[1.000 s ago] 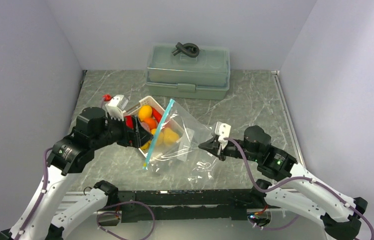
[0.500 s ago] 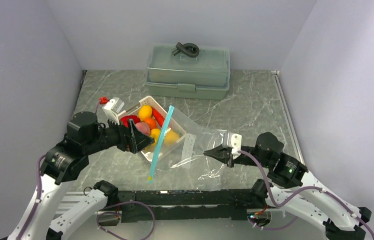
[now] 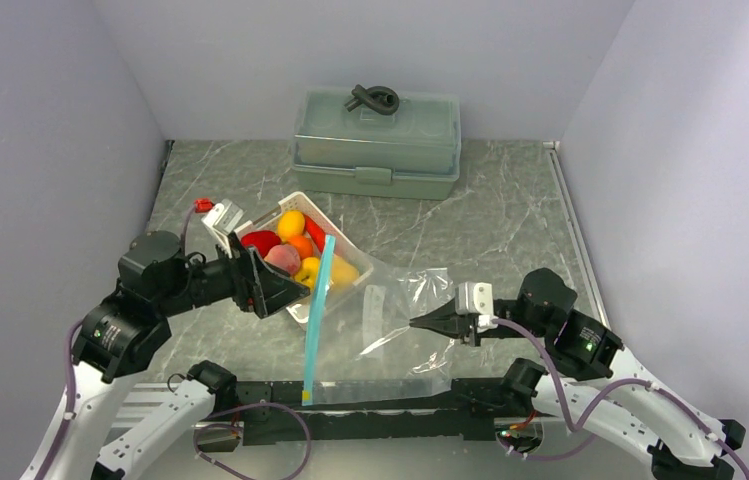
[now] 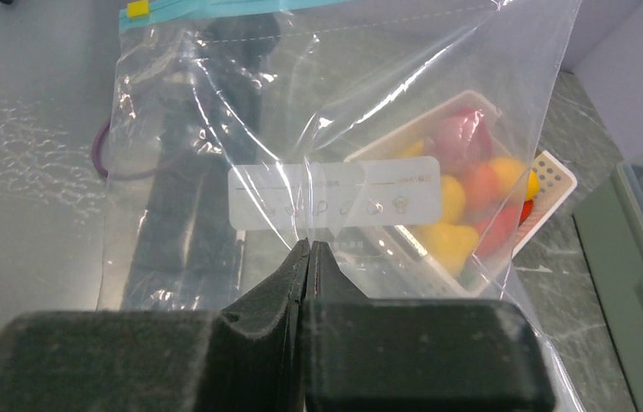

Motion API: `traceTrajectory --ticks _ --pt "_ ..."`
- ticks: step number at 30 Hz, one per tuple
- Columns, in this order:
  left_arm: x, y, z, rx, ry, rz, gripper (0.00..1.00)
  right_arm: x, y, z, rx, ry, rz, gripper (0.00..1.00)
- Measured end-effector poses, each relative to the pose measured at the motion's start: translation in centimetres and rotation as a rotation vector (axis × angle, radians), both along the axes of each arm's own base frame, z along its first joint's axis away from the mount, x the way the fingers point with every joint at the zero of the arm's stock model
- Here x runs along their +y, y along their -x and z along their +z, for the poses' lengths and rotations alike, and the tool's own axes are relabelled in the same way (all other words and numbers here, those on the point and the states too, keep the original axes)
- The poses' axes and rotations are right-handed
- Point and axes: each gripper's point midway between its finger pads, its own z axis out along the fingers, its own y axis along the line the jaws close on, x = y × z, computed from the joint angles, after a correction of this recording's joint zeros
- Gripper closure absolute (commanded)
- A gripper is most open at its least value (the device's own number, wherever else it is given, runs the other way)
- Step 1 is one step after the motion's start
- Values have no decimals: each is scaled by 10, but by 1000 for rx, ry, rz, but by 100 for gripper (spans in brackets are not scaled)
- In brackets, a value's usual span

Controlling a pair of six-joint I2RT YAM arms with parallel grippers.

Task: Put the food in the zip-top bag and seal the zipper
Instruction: Open the zipper of the food storage bag at the center of the board.

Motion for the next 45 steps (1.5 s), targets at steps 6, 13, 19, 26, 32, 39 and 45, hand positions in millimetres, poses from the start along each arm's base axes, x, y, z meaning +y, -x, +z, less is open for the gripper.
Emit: traceTrajectory --ticks 6,13,19,26,32,39,45 --pt "-1 8 -2 -3 13 -32 20 0 8 2 0 -7 42 100" --pt "-4 12 -10 36 18 -60 22 1 12 2 -4 -10 67 100" --pt "-8 14 -16 55 24 -84 25 1 14 8 -10 -20 83 100" --pt "-12 15 -22 72 32 -112 28 3 13 14 -22 -34 84 100" --pt "-13 17 -29 100 34 -125 32 7 10 19 -37 -52 83 100" --pt "-12 21 -26 89 42 -136 40 12 5 24 -50 -67 75 100" --pt "-13 27 -22 72 58 -160 47 17 -2 25 -52 -70 63 100"
